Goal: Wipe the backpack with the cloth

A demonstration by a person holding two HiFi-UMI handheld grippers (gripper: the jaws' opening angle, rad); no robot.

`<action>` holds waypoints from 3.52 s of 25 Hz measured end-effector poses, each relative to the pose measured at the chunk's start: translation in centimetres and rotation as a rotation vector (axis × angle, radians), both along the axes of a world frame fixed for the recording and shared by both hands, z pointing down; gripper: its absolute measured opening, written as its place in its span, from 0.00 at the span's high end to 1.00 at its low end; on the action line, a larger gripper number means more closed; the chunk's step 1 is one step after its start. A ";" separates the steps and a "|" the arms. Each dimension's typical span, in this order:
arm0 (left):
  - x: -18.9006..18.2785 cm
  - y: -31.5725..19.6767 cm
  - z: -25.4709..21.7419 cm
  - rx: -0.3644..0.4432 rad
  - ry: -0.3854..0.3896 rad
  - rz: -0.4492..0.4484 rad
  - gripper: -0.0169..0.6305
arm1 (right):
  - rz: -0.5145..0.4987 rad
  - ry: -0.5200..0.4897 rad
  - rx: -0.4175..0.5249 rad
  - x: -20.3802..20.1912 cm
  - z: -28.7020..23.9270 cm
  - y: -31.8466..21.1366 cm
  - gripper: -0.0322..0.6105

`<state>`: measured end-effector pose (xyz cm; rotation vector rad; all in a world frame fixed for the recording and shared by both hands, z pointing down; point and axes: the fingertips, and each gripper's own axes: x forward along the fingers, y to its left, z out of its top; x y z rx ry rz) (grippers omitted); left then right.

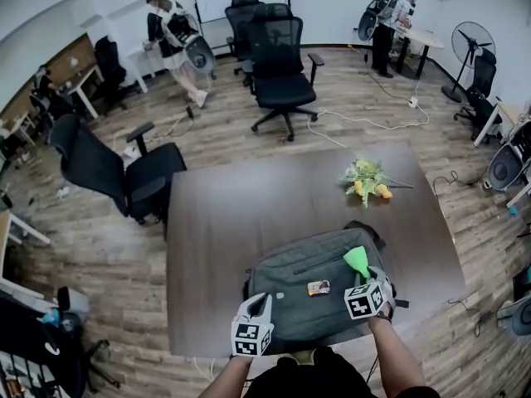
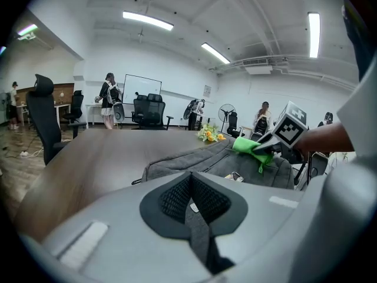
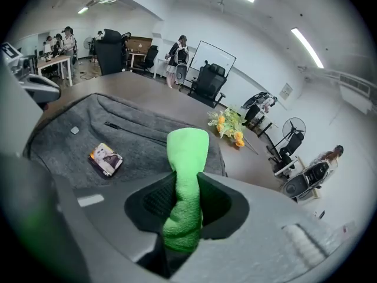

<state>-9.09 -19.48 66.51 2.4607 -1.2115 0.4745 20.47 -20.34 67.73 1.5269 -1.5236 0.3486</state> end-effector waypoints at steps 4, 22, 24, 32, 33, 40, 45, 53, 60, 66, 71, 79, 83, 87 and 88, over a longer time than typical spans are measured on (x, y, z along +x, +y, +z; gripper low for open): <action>0.2 0.3 -0.1 0.008 -0.011 0.012 0.94 | 0.045 -0.002 0.030 1.7 -0.7 0.1 0.80; -0.9 1.9 -1.3 0.033 -0.012 -0.007 0.94 | 0.072 -0.312 0.166 -2.1 -5.2 0.7 0.80; -1.5 1.9 -1.3 0.030 -0.012 -0.020 0.94 | 0.051 -0.365 0.169 -3.8 -5.5 0.6 0.80; -4.1 2.5 -0.3 0.005 -0.011 -0.061 0.95 | -0.025 -0.466 0.090 -10.7 -3.9 1.1 0.80; -4.6 2.5 -0.3 0.004 -0.009 -0.071 0.95 | -0.043 -0.480 0.080 -11.9 -3.7 1.1 0.80; -6.7 3.0 0.3 -0.015 -0.005 -0.108 0.95 | -0.207 -0.531 -0.043 -21.4 -1.1 3.5 0.80; -7.7 3.3 1.1 -0.025 -0.008 -0.120 0.95 | -0.294 -0.572 -0.110 -26.7 0.6 5.0 0.80; -9.5 4.0 2.2 -0.050 -0.008 -0.154 0.95 | -0.393 -0.516 -0.182 -30.8 2.9 6.6 0.80; -9.8 4.4 2.4 -0.068 -0.012 -0.164 0.95 | -0.351 -0.480 -0.190 -29.2 3.9 6.8 0.80; -8.4 4.2 2.1 -0.065 -0.017 -0.146 0.94 | -0.320 -0.442 -0.201 -25.8 4.5 7.4 0.80; -7.1 4.0 1.7 -0.059 -0.022 -0.130 0.95 | -0.257 -0.417 -0.199 -22.2 4.7 7.5 0.80; -4.2 4.8 1.9 -0.060 -0.023 -0.086 0.95 | -0.201 -0.372 -0.154 -17.2 4.6 7.1 0.80; -3.1 5.0 1.7 -0.057 -0.022 -0.075 0.94 | -0.176 -0.334 -0.134 -14.7 4.2 7.0 0.80; -2.6 4.7 1.4 -0.052 -0.025 -0.073 0.95 | -0.120 -0.301 -0.104 -11.4 3.1 6.5 0.80; -2.4 4.6 1.3 -0.051 -0.024 -0.072 0.95 | -0.107 -0.295 -0.094 -10.6 3.0 6.4 0.80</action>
